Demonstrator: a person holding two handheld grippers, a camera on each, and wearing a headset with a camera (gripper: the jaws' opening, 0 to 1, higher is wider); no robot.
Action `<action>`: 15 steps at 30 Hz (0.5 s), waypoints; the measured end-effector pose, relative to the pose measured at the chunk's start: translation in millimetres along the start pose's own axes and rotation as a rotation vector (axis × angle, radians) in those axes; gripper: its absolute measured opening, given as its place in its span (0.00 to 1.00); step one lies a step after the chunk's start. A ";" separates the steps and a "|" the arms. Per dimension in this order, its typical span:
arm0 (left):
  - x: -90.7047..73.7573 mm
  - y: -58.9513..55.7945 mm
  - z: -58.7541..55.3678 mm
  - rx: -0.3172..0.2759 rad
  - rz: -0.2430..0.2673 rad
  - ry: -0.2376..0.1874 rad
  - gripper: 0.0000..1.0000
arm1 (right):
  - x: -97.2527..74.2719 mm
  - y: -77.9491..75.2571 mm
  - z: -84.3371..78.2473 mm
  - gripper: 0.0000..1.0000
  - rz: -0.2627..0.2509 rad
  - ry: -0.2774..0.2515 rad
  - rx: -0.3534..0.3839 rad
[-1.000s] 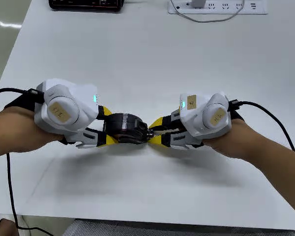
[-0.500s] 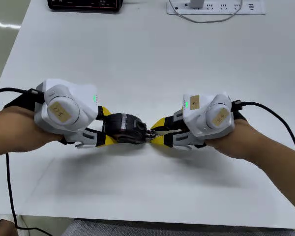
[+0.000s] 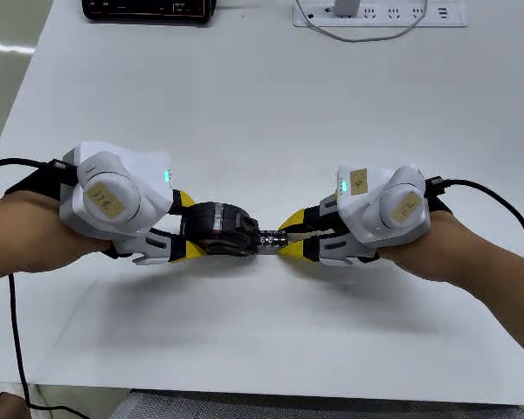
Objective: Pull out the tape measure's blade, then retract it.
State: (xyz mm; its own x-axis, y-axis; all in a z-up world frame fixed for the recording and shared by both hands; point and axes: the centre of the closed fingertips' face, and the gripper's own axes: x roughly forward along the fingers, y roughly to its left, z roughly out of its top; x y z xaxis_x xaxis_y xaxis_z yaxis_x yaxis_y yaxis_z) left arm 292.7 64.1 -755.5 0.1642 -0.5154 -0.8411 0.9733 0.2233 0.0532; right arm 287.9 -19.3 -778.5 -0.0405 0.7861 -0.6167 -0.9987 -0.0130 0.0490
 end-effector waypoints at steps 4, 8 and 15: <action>0.0 0.0 0.0 -0.002 0.003 0.001 0.25 | -2.3 0.1 -1.8 0.10 -0.003 0.005 -0.005; -0.2 -0.2 0.2 -0.004 0.003 0.002 0.25 | -4.9 -0.2 -3.9 0.10 -0.006 0.008 -0.006; -0.5 -0.7 0.6 -0.004 0.003 0.004 0.25 | -10.1 -0.4 -7.3 0.10 -0.010 0.015 -0.008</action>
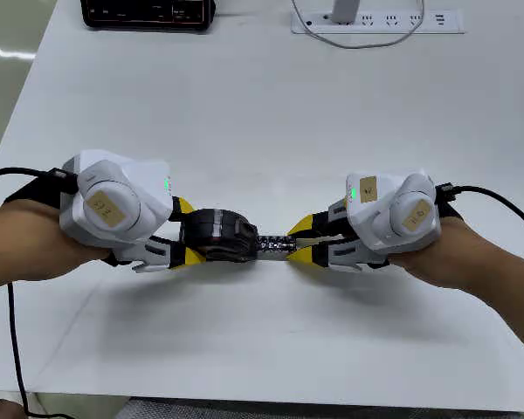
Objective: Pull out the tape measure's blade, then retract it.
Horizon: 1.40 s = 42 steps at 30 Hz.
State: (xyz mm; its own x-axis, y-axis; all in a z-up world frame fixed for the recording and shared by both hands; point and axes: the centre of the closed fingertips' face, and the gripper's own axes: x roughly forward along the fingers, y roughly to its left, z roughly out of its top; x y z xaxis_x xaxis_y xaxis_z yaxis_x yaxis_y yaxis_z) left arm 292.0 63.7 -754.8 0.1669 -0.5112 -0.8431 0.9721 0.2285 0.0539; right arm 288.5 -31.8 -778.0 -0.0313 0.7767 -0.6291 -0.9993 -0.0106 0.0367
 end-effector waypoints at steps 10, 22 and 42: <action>0.0 0.1 0.1 -0.003 0.001 0.000 0.25 | -8.0 -0.5 -6.2 0.10 -0.006 0.011 -0.001; 0.4 0.5 0.1 -0.006 0.001 0.001 0.25 | -18.4 -1.9 -16.8 0.10 -0.021 0.030 -0.002; 0.8 1.3 -0.7 -0.010 0.002 0.002 0.25 | -34.6 -3.6 -29.2 0.10 -0.042 0.050 -0.003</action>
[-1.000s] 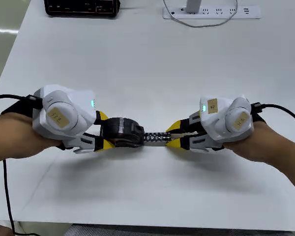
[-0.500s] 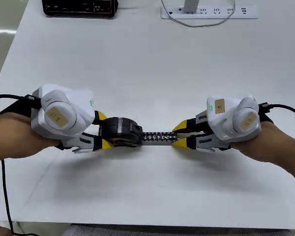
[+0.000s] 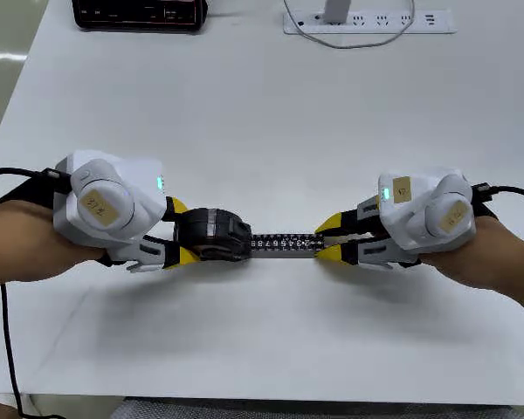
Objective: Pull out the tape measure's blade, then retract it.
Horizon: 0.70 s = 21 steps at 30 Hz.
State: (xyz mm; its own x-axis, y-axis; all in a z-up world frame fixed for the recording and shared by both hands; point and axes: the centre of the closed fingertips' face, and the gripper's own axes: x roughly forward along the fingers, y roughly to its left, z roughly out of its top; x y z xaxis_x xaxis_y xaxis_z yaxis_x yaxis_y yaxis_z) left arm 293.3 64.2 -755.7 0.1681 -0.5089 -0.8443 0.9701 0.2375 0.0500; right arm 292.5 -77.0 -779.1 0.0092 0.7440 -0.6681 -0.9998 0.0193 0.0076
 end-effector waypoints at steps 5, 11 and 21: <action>-0.1 -0.3 0.2 0.002 0.001 0.003 0.25 | -3.0 0.7 -2.3 0.10 -0.003 0.006 0.003; -0.4 -0.8 0.9 0.004 0.004 0.005 0.25 | -7.4 1.3 -6.6 0.10 -0.008 0.017 0.005; -0.7 -0.9 1.5 0.002 0.005 0.004 0.25 | -15.8 1.3 -11.6 0.10 -0.014 0.035 0.002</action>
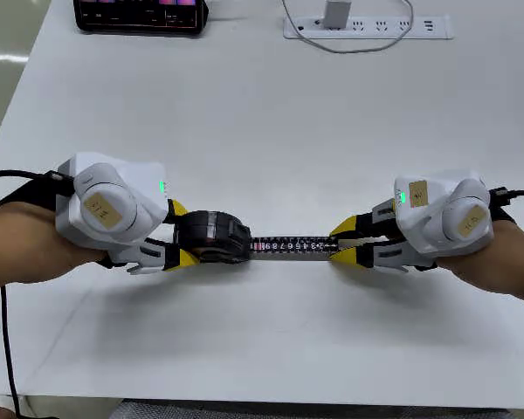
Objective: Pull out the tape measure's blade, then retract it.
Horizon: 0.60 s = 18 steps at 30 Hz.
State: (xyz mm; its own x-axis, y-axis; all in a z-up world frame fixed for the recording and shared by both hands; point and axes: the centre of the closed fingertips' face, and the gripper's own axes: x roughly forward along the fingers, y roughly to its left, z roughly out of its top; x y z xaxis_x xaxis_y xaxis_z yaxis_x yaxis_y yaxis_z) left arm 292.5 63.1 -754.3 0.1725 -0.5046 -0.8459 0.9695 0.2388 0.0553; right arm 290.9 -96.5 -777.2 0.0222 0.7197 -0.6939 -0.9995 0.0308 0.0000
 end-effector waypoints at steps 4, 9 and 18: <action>-0.1 0.1 0.0 0.001 0.000 0.000 0.25 | -2.6 -0.4 -2.3 0.10 -0.001 0.007 -0.002; -0.1 0.1 -0.1 -0.001 0.001 -0.001 0.25 | -5.6 -1.0 -5.0 0.10 -0.002 0.014 -0.004; 0.2 0.5 -1.0 -0.001 0.002 0.001 0.25 | -10.5 -1.4 -7.9 0.10 -0.006 0.021 -0.003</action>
State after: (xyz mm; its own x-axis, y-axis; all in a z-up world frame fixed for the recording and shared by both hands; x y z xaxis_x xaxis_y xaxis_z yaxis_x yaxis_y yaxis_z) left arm 292.9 63.9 -754.9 0.1747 -0.5034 -0.8462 0.9688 0.2412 0.0566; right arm 291.9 -109.6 -775.6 0.0282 0.7050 -0.7087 -0.9994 0.0331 -0.0068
